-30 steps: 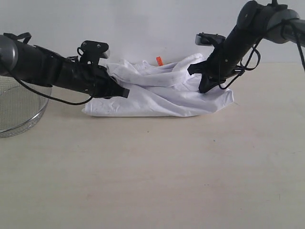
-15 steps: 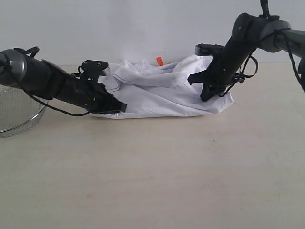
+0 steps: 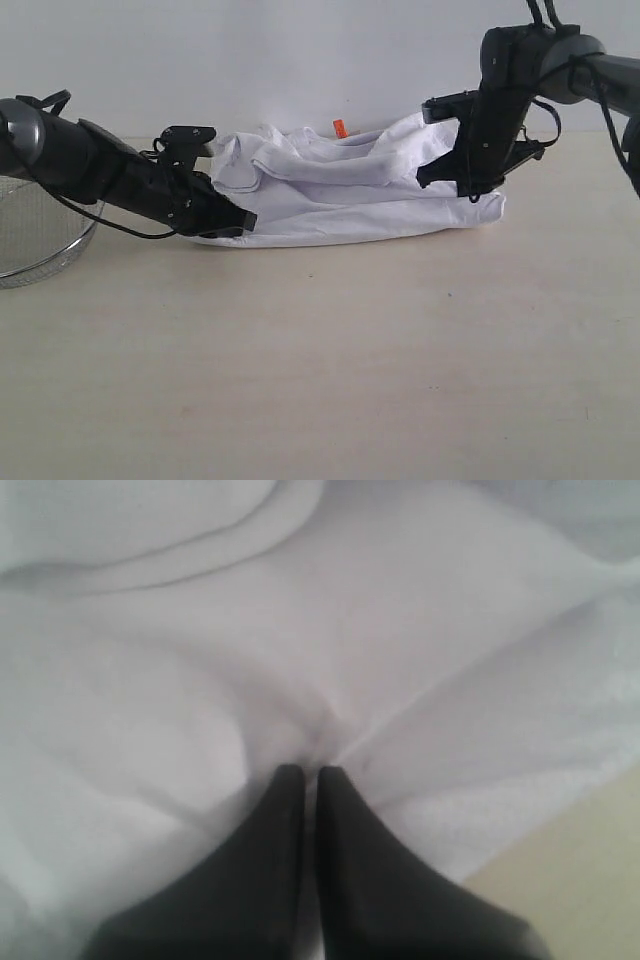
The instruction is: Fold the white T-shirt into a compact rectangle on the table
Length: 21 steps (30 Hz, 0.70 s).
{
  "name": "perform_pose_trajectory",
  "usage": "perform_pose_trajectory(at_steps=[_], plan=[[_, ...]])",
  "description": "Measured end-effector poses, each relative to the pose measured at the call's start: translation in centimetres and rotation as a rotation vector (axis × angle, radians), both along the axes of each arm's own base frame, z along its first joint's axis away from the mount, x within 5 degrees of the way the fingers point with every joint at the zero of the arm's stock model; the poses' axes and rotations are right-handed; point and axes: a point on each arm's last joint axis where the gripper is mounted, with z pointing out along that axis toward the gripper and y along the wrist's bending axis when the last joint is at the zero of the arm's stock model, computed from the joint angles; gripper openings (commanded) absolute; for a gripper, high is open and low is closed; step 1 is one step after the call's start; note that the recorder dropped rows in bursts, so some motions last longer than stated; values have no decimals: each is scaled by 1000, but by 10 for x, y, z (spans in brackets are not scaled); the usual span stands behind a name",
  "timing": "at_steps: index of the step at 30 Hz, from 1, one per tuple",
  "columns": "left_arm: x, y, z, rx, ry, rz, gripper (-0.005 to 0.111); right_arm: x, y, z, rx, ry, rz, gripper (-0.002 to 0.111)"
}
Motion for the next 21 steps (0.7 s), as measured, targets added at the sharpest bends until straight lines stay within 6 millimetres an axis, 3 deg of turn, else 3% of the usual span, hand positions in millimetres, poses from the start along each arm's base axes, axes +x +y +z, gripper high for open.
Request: perform_pose_trajectory(at_steps=[6,13,21], plan=[[0,0,0,-2,1,-6,4,0,-4,13,59,-27,42,0],[0,0,3,17,-13,-33,4,0,11,43,192,-112,82,0],[0,1,3,24,-16,-43,4,-1,29,33,233,-82,118,0]])
